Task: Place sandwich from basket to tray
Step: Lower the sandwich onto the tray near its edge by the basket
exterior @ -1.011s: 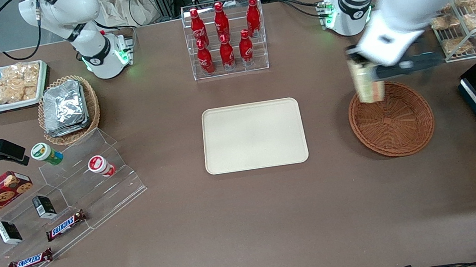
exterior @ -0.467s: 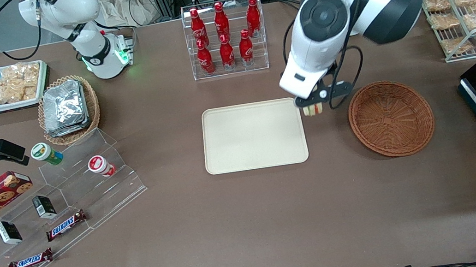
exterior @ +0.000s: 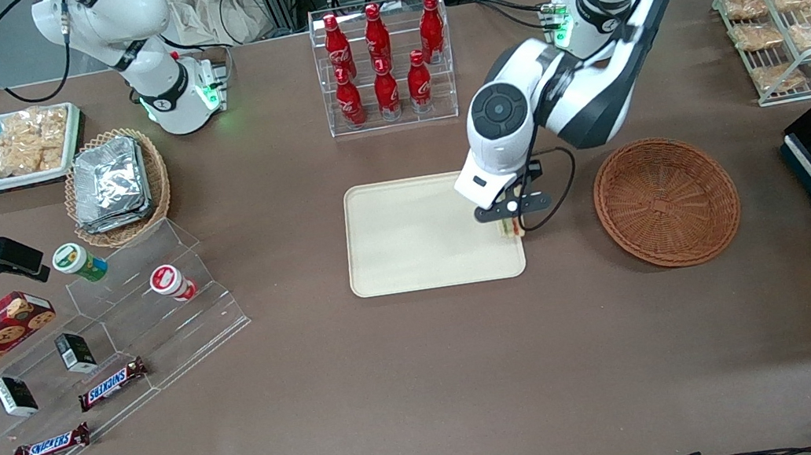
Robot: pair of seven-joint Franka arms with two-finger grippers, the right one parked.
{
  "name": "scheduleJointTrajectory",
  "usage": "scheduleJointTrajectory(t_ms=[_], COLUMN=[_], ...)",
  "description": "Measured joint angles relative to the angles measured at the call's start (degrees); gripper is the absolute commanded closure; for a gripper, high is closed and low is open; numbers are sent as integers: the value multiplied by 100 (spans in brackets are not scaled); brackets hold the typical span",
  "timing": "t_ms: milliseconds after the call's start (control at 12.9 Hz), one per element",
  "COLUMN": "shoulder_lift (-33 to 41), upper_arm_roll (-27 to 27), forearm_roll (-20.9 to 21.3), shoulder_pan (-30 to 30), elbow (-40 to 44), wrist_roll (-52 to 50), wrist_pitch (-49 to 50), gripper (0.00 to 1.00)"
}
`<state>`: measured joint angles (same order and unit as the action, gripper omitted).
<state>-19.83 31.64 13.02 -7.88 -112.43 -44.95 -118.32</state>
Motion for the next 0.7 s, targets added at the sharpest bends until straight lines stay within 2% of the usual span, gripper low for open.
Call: scheduleJointTrajectory(t_ms=[233, 700], shoulder_lift=[-546, -894], upper_arm_roll=[-37, -75], forearm_roll=[447, 490], shoulder_pan=[42, 99], elbow=[-169, -81], wrist_roll=[-30, -452], wrist_pitch=[-718, -1120], gripper=[76, 76])
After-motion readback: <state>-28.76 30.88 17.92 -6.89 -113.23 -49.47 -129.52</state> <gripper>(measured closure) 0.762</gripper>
